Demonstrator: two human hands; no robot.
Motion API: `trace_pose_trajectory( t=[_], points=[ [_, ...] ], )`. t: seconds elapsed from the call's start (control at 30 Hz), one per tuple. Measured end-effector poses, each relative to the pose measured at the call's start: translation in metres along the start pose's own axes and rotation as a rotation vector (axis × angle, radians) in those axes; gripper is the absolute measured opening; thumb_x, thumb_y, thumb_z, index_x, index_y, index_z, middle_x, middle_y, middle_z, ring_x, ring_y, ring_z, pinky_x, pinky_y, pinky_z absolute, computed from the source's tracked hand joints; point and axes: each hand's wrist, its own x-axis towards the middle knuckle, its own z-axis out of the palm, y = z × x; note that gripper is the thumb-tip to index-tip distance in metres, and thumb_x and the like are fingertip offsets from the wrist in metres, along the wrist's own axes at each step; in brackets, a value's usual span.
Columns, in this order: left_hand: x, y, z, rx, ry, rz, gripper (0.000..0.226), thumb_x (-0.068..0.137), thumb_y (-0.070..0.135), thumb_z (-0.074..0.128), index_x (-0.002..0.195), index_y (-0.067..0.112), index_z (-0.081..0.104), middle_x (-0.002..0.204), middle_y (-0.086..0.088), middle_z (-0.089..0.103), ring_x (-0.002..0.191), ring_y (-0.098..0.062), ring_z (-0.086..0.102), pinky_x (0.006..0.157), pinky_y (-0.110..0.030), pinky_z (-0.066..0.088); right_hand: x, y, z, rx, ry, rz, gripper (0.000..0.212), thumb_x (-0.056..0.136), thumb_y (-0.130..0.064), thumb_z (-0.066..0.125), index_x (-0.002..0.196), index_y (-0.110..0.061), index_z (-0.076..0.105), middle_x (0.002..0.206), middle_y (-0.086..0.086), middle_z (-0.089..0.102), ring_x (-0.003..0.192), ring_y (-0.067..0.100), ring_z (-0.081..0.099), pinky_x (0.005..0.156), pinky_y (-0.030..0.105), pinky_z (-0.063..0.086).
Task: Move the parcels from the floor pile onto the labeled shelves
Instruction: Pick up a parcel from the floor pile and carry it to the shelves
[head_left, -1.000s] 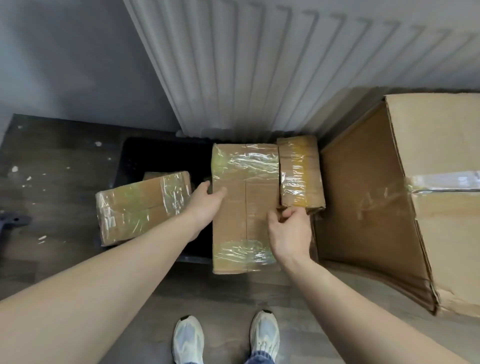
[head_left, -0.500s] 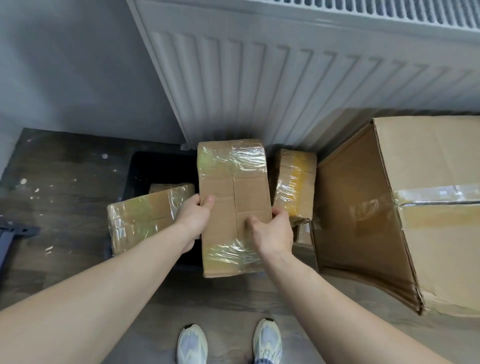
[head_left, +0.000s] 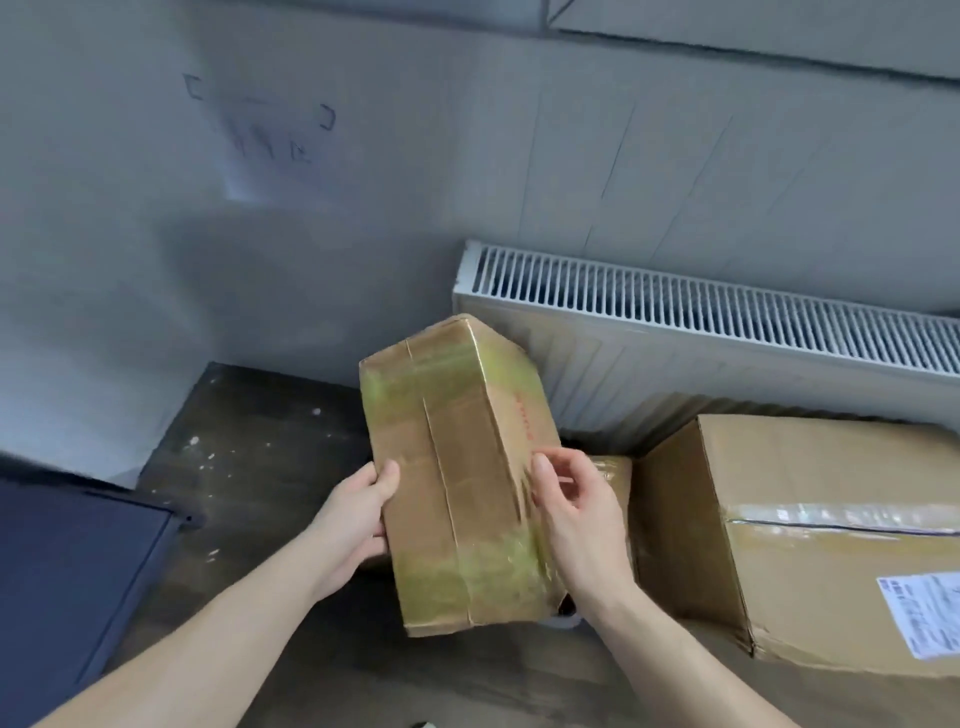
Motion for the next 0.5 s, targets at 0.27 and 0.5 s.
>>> trace_pose_trajectory(
  t=[0.27,0.5],
  points=[
    [-0.134,0.077,-0.087,-0.302,-0.042,0.209,0.042,0.099,0.039,0.047,0.137,0.023,0.053,0.124,-0.004,0.07,0.114,-0.026,0.066,0.092,-0.049,0.052,-0.035,-0.121,-0.033,-0.021,-0.017,0.094,0.075,0.092,-0.049,0.068,0.154,-0.019,0.037,0.155,0.005,0.044,0.138,0.026,0.047,0.114,0.046,0.042],
    [-0.257,0.135,-0.151,-0.453,0.037,0.369,0.037,0.101,0.036,0.045,0.129,0.013,0.057,0.108,-0.008,0.075,0.1,-0.026,0.069,0.077,-0.043,0.052,-0.085,-0.245,-0.023,0.186,-0.216,0.041,0.073,0.086,-0.062,0.068,0.143,-0.019,0.054,0.143,0.002,0.06,0.127,0.022,0.058,0.115,0.047,0.042]
  ],
)
